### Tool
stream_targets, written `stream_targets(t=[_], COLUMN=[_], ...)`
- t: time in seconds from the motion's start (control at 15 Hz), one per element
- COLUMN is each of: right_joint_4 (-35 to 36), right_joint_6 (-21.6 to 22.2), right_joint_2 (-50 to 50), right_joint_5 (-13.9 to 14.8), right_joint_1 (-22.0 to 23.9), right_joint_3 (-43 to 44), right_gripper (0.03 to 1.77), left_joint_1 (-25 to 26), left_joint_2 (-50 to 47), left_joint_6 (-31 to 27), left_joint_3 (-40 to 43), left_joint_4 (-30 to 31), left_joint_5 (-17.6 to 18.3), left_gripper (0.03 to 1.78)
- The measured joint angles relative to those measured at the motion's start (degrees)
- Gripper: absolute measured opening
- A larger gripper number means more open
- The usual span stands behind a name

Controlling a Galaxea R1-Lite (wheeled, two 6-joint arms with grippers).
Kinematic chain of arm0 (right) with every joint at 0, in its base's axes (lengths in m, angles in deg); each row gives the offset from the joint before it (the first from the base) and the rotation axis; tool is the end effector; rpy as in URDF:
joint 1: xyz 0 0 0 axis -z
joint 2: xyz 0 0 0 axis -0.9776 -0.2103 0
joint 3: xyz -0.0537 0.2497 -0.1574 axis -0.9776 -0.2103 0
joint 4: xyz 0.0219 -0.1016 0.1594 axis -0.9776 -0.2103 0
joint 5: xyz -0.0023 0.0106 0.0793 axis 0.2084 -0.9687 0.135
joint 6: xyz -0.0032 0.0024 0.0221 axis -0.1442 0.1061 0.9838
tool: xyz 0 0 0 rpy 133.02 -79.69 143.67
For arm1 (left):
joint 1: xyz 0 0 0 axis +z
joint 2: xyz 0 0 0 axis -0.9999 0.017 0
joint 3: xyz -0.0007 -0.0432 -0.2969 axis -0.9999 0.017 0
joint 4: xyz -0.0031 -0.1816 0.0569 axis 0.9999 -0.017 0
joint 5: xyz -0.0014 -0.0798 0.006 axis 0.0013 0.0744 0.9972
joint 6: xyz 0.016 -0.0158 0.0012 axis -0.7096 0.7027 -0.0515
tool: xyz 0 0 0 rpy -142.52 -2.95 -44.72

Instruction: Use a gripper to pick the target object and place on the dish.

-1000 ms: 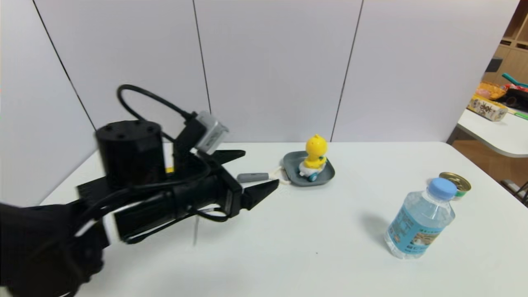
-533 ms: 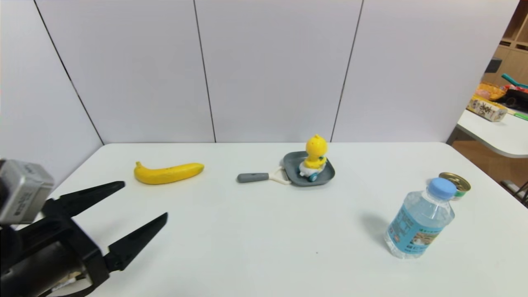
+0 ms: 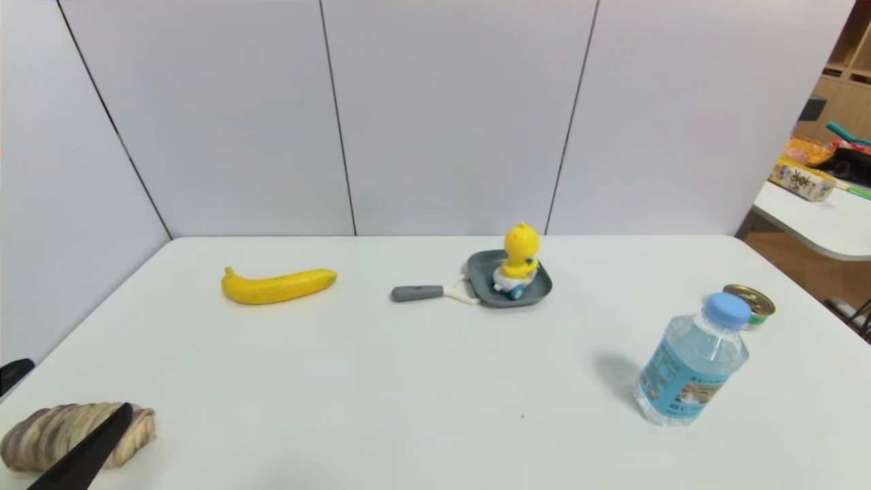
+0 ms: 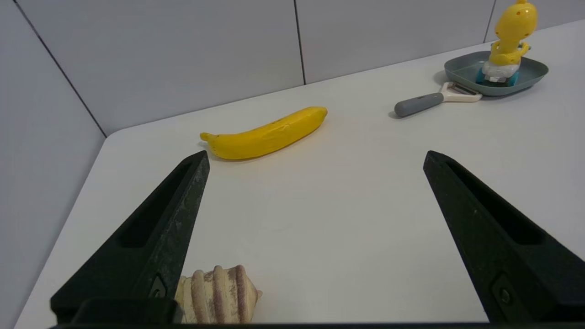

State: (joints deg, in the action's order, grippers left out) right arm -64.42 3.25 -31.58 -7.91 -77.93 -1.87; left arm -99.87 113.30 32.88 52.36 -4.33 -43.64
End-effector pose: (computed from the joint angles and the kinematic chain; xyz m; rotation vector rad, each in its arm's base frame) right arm -0.0229 0.0005 0.0752 -0.0465 0.0015 0.0204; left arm 0.0356 -0.0079 0.1572 0.1261 -0.1157 -0.2262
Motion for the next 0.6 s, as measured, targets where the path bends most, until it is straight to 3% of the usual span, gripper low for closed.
stream_targets(t=[0.4,0.6], right_joint_4=[0.0,0.0], right_joint_6=[0.0,0.0], right_joint_2=[0.0,0.0], right_joint_5=[0.0,0.0], right_joint_1=[0.0,0.0], right_joint_3=[0.0,0.0], right_gripper=[1.71,1.71], left_joint_1=[6.4,7.0], left_joint_2=[-11.3,-14.7], left_joint_6=[0.1,1.8], left_joint_3=[4.3,5.0], left_joint_4=[-6.3,-13.9], left_joint_5=[3.5,3.5], left_gripper=[1.69,1.69])
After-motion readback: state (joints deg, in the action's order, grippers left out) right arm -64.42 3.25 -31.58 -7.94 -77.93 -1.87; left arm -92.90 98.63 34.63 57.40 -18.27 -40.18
